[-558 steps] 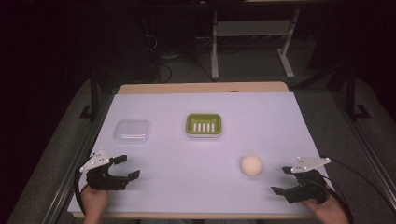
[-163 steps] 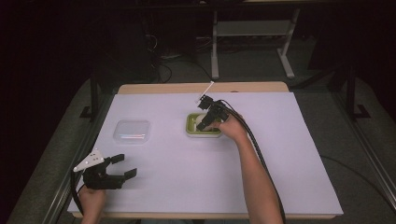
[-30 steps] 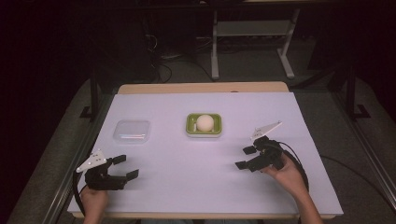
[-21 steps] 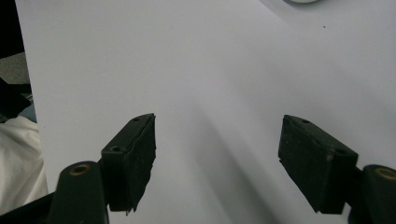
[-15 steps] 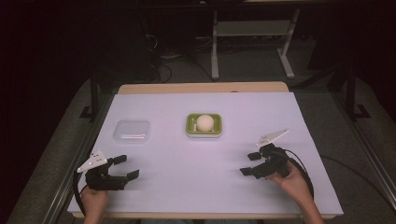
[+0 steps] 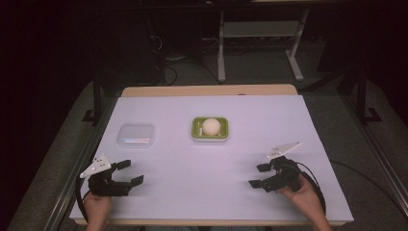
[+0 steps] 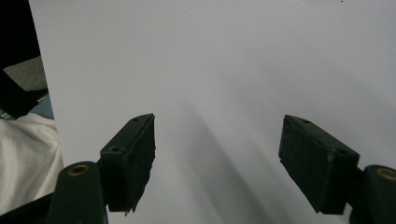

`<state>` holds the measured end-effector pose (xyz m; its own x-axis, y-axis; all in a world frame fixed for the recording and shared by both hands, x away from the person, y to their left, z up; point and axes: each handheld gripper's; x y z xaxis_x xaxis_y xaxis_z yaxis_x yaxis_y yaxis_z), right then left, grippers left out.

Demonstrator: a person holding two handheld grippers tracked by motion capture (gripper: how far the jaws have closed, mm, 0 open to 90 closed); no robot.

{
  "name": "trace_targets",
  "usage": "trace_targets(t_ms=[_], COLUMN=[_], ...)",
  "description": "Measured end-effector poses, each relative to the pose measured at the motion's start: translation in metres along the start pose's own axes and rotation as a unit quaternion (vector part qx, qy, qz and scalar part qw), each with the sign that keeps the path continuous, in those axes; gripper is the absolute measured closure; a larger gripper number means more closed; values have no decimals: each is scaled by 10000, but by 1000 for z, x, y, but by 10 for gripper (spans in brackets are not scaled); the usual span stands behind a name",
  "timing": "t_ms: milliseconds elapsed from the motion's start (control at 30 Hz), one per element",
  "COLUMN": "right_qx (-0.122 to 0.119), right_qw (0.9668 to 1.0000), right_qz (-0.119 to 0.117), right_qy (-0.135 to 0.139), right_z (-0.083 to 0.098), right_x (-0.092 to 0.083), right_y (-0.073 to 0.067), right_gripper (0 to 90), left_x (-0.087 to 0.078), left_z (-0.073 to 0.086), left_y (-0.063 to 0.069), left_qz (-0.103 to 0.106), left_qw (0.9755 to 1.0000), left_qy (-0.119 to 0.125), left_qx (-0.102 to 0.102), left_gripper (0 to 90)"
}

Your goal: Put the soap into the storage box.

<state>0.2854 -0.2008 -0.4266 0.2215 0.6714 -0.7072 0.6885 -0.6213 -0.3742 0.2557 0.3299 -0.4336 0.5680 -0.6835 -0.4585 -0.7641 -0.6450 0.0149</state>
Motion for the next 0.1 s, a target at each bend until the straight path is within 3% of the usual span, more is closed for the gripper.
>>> trace_targets(t_ms=[100], right_qx=[25], right_qw=[9999], right_qz=[38], right_qy=[105], right_z=[7], right_x=[-3], right_y=[-5], right_gripper=[255], left_x=[1], left_z=[-1], left_y=[0], left_qz=[14], left_qw=[10000], left_qy=[-4], left_qx=[18], left_gripper=[132])
Point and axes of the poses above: each handheld gripper's, and its own axes: x roughly forward along the jaws, z roughly out of its underside, y roughly to its right, and after that the axes turned 10 degrees about x, right-handed
